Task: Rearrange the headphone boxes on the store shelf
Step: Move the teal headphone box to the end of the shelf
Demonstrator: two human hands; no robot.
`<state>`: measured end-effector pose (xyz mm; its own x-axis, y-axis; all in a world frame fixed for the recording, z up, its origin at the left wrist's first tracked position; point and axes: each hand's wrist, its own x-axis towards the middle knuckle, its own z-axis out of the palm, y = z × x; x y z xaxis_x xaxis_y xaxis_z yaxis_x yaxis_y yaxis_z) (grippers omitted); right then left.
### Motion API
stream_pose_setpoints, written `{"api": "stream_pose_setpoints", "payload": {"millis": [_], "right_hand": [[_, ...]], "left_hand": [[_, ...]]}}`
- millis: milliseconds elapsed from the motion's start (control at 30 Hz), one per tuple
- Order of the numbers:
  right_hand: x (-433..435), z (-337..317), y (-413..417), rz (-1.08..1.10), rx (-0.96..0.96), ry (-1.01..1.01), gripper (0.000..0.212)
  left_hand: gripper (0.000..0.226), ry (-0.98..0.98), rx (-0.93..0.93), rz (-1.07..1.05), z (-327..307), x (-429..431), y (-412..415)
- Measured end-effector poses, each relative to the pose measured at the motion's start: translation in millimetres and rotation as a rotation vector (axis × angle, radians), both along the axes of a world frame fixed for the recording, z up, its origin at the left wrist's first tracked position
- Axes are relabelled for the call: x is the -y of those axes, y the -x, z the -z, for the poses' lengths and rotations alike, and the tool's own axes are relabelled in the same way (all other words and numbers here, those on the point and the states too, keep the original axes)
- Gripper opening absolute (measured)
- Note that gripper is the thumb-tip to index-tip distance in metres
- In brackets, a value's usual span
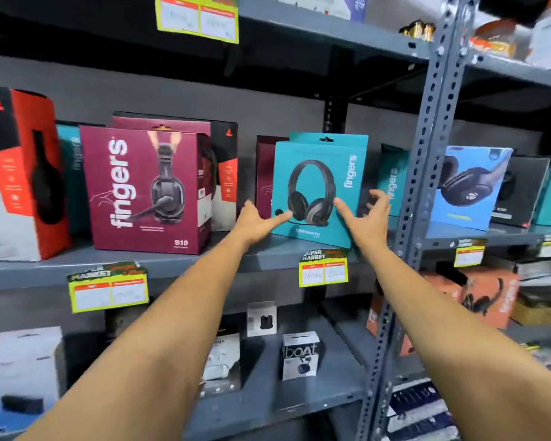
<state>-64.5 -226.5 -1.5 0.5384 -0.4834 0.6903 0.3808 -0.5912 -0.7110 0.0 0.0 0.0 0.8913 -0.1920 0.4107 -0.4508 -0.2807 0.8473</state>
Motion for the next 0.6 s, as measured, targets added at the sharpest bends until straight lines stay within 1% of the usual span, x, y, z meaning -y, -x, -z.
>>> {"api": "stream_pose_setpoints", "payload": {"millis": [33, 67, 100, 200, 267, 300, 367, 400, 500, 533, 600], "right_hand": [[1, 4, -4, -0.092, -0.077, -0.098, 0.088], [1, 4, -6, -0.161, -0.16, -0.13, 0.094], [4, 7, -10, -0.217, -0.193, -0.148, 0.096], [12, 11, -19, -0.283, -0.191, -0.166, 0.082], [19, 11, -25, -0.331, -0.169, -0.225, 0.074], [21, 12, -27, -0.367, -0.151, -0.269, 0.076], [23, 10, -29, -0.419, -0.138, -0.4, 0.092], [23, 7, -29, -0.448, -0.139, -0.446, 0.092], [22, -2, -25, -0.503, -0.148, -0.467, 0.055], [21, -3, -24, -0.509, -0.154, -0.477, 0.049], [22, -3, -24, -0.507, -0.152, -0.475, 0.046]], "left_hand": [[0.103, -0.023, -0.032, 0.029, 0, 1, -2], [0.094, -0.08, -0.033, 0.056, -1, 2, -3], [0.091, -0.145, -0.032, 0.088, 1, 2, -7], [0.081, -0.264, 0.044, 0.135, 3, 6, -16], [0.071, -0.252, 0.136, 0.109, 4, 8, -22], [0.068, -0.239, 0.195, 0.099, 3, 7, -21], [0.066, -0.192, 0.318, 0.085, 3, 7, -21], [0.066, -0.18, 0.382, 0.048, 4, 7, -22], [0.056, -0.186, 0.521, -0.085, 3, 8, -17], [0.054, -0.182, 0.544, -0.098, 2, 9, -15], [0.051, -0.18, 0.559, -0.113, 3, 8, -13]]}}
